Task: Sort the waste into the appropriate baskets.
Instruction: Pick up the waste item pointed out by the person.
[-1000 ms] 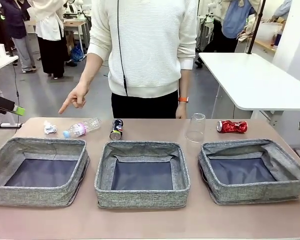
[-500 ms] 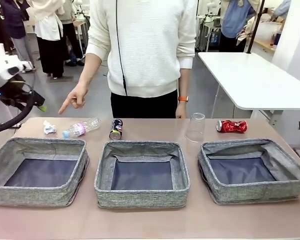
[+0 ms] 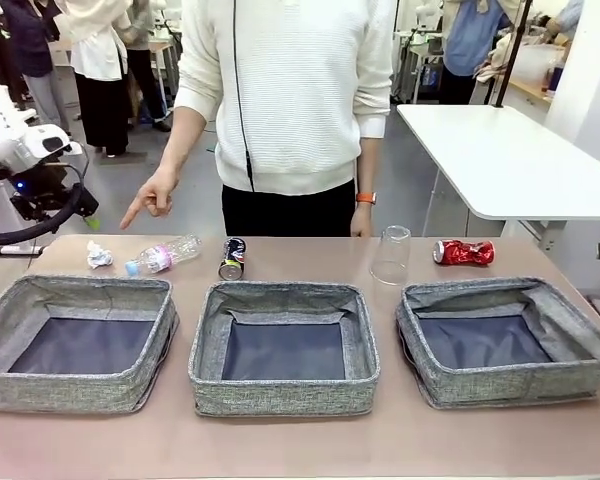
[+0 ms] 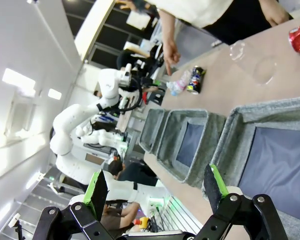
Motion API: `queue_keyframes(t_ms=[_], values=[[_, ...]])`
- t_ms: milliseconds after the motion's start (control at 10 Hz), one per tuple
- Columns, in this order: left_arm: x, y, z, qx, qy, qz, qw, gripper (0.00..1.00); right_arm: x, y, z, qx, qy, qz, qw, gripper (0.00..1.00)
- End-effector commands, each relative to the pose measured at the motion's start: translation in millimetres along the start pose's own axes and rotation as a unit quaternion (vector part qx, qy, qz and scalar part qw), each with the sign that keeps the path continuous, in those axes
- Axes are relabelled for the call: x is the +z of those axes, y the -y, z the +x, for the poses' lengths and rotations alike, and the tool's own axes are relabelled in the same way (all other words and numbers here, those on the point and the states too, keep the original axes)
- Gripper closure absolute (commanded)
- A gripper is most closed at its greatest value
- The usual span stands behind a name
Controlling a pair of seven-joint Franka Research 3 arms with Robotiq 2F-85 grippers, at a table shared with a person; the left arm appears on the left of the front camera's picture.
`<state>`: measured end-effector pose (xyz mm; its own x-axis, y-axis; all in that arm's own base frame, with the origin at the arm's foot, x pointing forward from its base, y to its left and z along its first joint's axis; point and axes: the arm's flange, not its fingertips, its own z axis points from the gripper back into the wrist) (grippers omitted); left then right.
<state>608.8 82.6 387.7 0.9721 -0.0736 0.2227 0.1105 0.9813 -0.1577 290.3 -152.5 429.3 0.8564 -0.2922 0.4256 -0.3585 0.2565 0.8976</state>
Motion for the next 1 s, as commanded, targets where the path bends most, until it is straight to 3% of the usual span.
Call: queue_keyframes(t_ms=[0, 300, 700, 800, 900], values=[[-15.1, -3.2, 8.8, 0.000, -0.018, 0.012, 1.000, 0.00, -0.3, -0.8, 4.5, 0.014, 0.006, 0.009, 1.000, 0.00], [-43.3, -12.4, 12.7, -0.005, -0.032, 0.013, 0.999, 0.00, -0.3, -0.8, 4.5, 0.014, 0.006, 0.009, 1.000, 0.00], [-49.7, -7.5, 13.6, -0.019, -0.019, -0.011, 1.000, 0.00, -0.3, -0.8, 4.5, 0.014, 0.006, 0.009, 1.000, 0.00], [-51.1, -7.6, 13.6, -0.022, -0.025, -0.012, 0.999, 0.58, -0.3, -0.8, 4.5, 0.014, 0.006, 0.009, 1.000, 0.00], [-52.0, -6.5, 13.5, -0.024, -0.026, -0.012, 0.999, 0.58, -0.3, -0.8, 4.5, 0.014, 0.006, 0.009, 1.000, 0.00]])
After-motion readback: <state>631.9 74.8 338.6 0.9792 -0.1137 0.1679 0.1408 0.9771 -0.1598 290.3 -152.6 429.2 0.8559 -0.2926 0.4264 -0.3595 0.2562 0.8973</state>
